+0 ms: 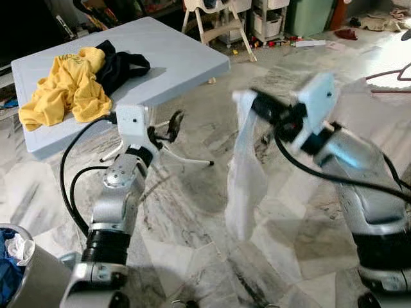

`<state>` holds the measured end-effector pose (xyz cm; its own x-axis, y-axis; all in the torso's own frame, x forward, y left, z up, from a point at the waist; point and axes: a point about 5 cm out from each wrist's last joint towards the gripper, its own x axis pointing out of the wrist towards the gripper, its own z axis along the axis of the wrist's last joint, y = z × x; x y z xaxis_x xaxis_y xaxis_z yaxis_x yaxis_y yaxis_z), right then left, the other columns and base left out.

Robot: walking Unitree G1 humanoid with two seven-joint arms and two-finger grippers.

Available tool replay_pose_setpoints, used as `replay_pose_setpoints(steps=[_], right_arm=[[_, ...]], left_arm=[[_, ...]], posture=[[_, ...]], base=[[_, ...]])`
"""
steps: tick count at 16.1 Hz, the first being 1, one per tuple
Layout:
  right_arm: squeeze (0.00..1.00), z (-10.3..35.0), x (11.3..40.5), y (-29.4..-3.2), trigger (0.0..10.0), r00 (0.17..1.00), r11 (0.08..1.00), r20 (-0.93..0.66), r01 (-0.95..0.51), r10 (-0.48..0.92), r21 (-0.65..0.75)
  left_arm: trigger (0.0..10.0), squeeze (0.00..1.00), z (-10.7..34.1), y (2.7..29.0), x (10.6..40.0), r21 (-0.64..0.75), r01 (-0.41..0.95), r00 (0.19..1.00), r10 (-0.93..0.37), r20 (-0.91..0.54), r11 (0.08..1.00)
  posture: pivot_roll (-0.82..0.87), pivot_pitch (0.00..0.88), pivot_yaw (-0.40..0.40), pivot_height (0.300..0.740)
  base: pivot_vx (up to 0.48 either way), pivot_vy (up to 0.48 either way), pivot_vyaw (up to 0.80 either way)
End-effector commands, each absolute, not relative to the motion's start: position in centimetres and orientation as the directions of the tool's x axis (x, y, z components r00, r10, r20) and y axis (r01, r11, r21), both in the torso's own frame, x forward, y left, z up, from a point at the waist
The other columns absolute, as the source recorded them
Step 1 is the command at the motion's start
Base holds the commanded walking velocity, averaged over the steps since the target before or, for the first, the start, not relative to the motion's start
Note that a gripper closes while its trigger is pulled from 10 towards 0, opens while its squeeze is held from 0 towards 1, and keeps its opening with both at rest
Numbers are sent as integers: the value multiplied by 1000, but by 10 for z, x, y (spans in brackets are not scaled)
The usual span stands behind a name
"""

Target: Hang hanger

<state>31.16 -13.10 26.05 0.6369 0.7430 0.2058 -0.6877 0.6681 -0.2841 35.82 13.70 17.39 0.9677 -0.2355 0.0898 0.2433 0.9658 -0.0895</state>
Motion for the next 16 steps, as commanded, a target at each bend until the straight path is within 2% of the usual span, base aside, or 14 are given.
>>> replay_pose_setpoints(steps=[1,3,5,6,10,11,12,15,16], right_arm=[[0,279,300,-125,0,559,618,266,-732,785,-286],[0,282,297,-125,0,540,602,271,-749,797,-276],[0,286,290,-124,0,509,573,276,-779,815,-256],[0,287,287,-123,0,497,559,274,-793,823,-243],[0,285,282,-125,0,489,543,260,-812,833,-212],[0,287,279,-123,0,475,530,263,-824,840,-201],[0,287,278,-123,0,474,527,262,-826,841,-201],[0,283,278,-125,0,484,531,238,-822,842,-205],[0,281,278,-126,0,488,530,223,-821,844,-211]], left_arm=[[10000,0,153,131,361,-110,251,968,-253,-5,962],[10000,0,137,114,359,-132,324,939,-336,-78,937],[10000,0,113,85,346,-254,459,850,-504,-153,851],[10000,0,106,78,341,-259,509,814,-556,-165,821],[10000,0,92,73,335,-347,583,722,-664,-194,735],[7686,0,86,75,332,-346,613,685,-696,-214,710],[0,0,88,76,332,-350,620,686,-702,-192,702],[0,0,92,74,327,-387,663,637,-755,-158,641],[0,0,87,70,317,-439,698,557,-814,-162,565]], posture=[[-186,82,142,740],[-190,81,145,740],[-206,81,154,740],[-211,82,157,740],[-219,82,163,740],[-224,80,165,740],[-227,80,167,740],[-222,77,165,740],[-219,78,164,740]], base=[[0,0,0],[0,0,0],[0,0,0],[0,0,0],[0,0,0],[0,0,0],[0,0,0],[0,0,0],[0,0,0]])
